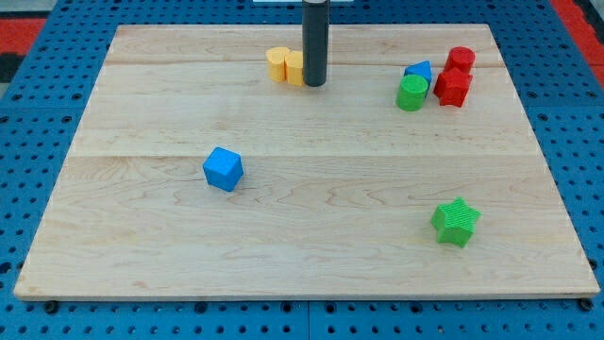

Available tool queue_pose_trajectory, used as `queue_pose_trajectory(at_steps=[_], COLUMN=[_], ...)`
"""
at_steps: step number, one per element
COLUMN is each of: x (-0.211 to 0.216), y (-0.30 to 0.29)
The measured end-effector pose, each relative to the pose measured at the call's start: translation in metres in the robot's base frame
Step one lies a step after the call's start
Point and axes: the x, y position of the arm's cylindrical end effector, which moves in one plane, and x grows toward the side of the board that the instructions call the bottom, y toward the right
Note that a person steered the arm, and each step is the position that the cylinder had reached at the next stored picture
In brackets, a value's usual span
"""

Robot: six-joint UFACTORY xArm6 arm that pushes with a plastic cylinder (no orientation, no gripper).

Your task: Slide the yellow hexagon along with the yellow heart towards left

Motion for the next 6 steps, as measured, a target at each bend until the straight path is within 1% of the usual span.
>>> queue_pose_trajectory(at_steps=[1, 2, 3, 4, 6], x=[-0.016, -0.023, -0.033, -0.046, -0.047], y=[-0.01, -0.02, 0.015, 0.015, -0.058])
